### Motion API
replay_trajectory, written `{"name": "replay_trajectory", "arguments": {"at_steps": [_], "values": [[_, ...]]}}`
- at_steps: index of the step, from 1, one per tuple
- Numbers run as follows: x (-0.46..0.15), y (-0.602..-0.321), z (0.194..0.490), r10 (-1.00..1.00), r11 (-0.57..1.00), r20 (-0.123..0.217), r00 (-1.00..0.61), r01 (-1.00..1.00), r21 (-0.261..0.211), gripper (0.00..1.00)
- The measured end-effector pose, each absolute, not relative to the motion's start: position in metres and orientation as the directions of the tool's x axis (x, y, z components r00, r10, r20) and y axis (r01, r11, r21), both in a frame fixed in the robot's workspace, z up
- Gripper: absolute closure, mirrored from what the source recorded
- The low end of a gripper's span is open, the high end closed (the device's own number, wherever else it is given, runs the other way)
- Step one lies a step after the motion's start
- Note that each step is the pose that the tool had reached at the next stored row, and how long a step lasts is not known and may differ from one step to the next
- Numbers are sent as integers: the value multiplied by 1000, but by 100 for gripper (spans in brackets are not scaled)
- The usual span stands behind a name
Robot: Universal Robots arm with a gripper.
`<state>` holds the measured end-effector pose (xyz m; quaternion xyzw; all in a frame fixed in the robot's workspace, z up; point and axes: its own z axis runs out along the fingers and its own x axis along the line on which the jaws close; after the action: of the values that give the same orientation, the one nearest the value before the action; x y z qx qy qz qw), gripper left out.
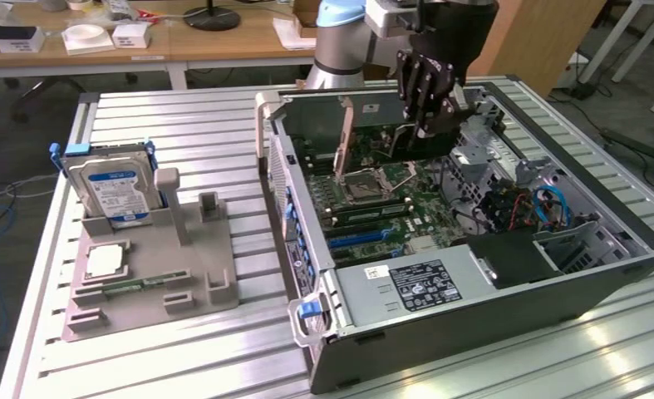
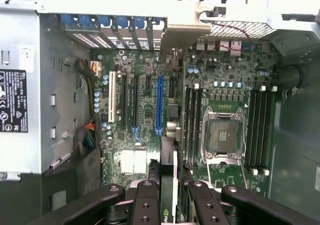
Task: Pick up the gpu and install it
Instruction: 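Insert the gpu into the slot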
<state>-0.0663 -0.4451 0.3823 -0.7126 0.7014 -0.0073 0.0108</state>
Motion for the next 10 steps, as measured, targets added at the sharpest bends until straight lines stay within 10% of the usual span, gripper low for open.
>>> {"name": "replay_trajectory", "arguments": {"at_steps": [10], "values": [[-74,-445,374,-1000,0,-5,1,-1000,-26,73]]}}
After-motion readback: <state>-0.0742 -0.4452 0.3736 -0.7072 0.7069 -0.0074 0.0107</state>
